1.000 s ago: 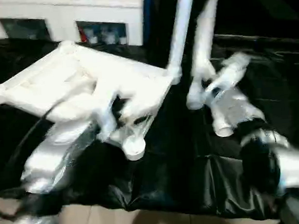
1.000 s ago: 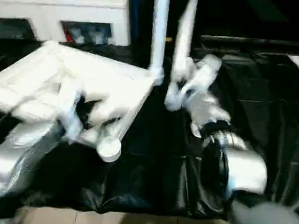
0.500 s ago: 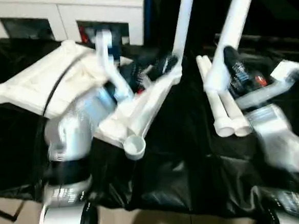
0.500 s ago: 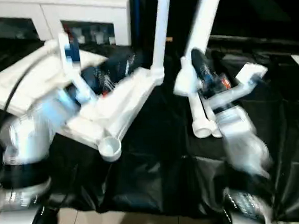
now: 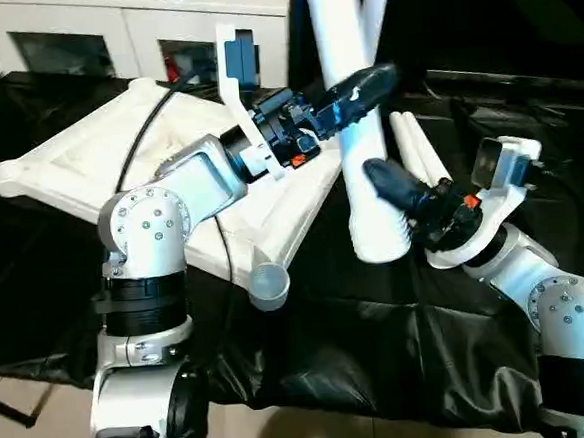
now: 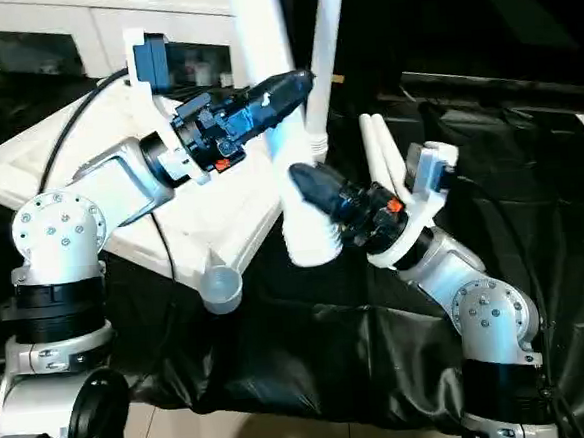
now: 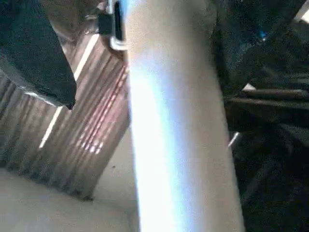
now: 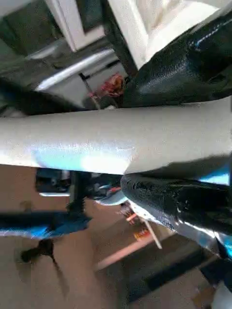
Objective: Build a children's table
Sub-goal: Pick table leg
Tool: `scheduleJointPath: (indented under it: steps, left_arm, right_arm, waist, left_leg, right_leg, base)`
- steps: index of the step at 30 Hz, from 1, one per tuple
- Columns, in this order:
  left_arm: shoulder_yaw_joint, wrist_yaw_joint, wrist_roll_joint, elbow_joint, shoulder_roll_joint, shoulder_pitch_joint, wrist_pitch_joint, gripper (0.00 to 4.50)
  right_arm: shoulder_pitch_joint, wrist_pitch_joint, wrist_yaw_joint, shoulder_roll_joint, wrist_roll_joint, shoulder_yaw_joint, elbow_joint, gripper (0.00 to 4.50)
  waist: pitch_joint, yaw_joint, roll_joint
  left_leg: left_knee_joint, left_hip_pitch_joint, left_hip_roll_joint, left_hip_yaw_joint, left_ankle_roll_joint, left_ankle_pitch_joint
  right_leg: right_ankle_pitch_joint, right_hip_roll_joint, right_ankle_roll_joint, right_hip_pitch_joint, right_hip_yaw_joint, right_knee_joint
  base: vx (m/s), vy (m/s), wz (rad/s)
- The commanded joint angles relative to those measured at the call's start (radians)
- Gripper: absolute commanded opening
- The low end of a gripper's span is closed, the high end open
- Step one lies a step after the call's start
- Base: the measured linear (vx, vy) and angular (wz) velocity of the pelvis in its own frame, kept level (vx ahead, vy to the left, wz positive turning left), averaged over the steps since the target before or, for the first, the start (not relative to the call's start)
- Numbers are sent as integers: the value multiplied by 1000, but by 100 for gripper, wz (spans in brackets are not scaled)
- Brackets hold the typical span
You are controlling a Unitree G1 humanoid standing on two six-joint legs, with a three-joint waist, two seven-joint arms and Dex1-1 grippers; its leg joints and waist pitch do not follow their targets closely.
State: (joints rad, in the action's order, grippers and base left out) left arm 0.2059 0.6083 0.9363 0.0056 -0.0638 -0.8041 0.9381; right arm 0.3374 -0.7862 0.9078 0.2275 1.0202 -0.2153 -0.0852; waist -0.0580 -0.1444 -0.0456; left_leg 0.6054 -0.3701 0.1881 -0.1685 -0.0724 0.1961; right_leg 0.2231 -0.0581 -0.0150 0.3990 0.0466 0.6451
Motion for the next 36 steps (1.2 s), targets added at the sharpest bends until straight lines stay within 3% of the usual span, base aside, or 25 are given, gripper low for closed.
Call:
scheduleJointPath:
  steps: [1, 13, 15, 18, 21, 24, 25, 26, 28, 32, 33, 35, 36]
  left_arm:
    - [1, 21, 28, -20, -7, -4, 21, 413]
    - [-4, 44, 77, -44, -18, 22, 36, 324]
    - [-8, 45, 77, -47, -19, 25, 39, 288]
    - [-10, 38, 76, -45, -20, 26, 34, 281]
    - [-9, 23, 70, -36, -20, 21, 24, 240]
    - [-10, 18, 65, -32, -21, 20, 19, 237]
    - [-13, 8, 48, -30, -23, 19, 9, 223]
    - [-14, 5, 45, -30, -23, 19, 7, 223]
    - [-20, -7, 21, -27, -25, 17, -8, 196]
    - [-135, -93, -211, -18, -65, -4, -133, 188]
    - [-148, -101, -233, -16, -70, -6, -143, 188]
    - [-213, -168, -335, -8, -90, -21, -168, 187]
    - [-217, -186, -339, -7, -86, -23, -161, 186]
  right_arm:
    - [-7, -18, 16, 11, 20, 7, -13, 184]
    - [-15, -25, 23, 12, 5, 40, 5, 184]
    - [-17, -21, 21, 10, 2, 44, 3, 184]
    - [-17, -4, 18, 12, -16, 54, 5, 184]
    - [-15, 24, 14, 16, -46, 65, 4, 184]
    - [-14, 35, 14, 19, -64, 74, 1, 184]
    - [-11, 35, 10, 20, -65, 75, 3, 240]
    - [-10, 35, 9, 20, -65, 75, 4, 240]
    - [-2, 36, -7, 19, -71, 74, 11, 271]
    - [19, 61, -60, 36, -152, 116, -10, 300]
    - [21, 66, -66, 37, -163, 122, -12, 300]
    - [57, 102, -135, 40, -273, 179, -10, 305]
    - [67, 117, -156, 42, -315, 201, -4, 305]
  waist:
    - [65, -4, -11]
    - [64, -5, -14]
    - [64, -5, -13]
    - [63, -4, -14]
    - [64, -4, -12]
    - [64, -5, -11]
    - [64, -5, -5]
    - [64, -4, -8]
    - [64, -5, -5]
    - [66, -1, -1]
    - [66, -2, -2]
    - [66, 0, 1]
    - [66, 4, -1]
  left_leg:
    - [-64, 2, 29, 6, 20, 29]
    - [-66, 2, 31, 7, 7, 31]
    - [-67, 3, 32, 8, 6, 28]
    - [-67, 2, 31, 7, 3, 34]
    - [-67, 3, 33, 8, -2, 36]
    - [-68, 3, 33, 8, -3, 37]
    - [-67, 3, 32, 9, -5, 37]
    - [-67, 3, 32, 8, -4, 38]
    - [-68, 3, 32, 9, -5, 37]
    - [-69, 7, 35, 12, -20, 37]
    - [-70, 6, 35, 13, -22, 35]
    - [-69, 7, 33, 12, -32, 40]
    - [-69, 6, 33, 13, -42, 37]
  right_leg:
    - [57, -76, -166, -62, -44, -80]
    - [72, -77, -147, -62, -44, -82]
    - [69, -77, -147, -61, -44, -82]
    - [75, -78, -146, -61, -44, -83]
    - [73, -78, -146, -60, -44, -82]
    - [66, -77, -145, -61, -45, -81]
    - [61, -77, -146, -61, -45, -80]
    - [59, -77, -145, -62, -45, -82]
    - [57, -77, -146, -61, -45, -81]
    - [61, -75, -114, -61, -45, -83]
    - [61, -76, -110, -61, -45, -84]
    - [59, -75, -109, -61, -46, -83]
    - [51, -72, -101, -62, -45, -81]
  base:
    - [0, 0, 0]
    - [0, 0, 0]
    - [0, 0, 0]
    - [0, 0, 0]
    - [0, 0, 0]
    - [0, 0, 0]
    - [0, 0, 0]
    - [0, 0, 0]
    - [0, 0, 0]
    - [0, 0, 0]
    - [0, 0, 0]
    - [0, 0, 0]
    - [0, 0, 0]
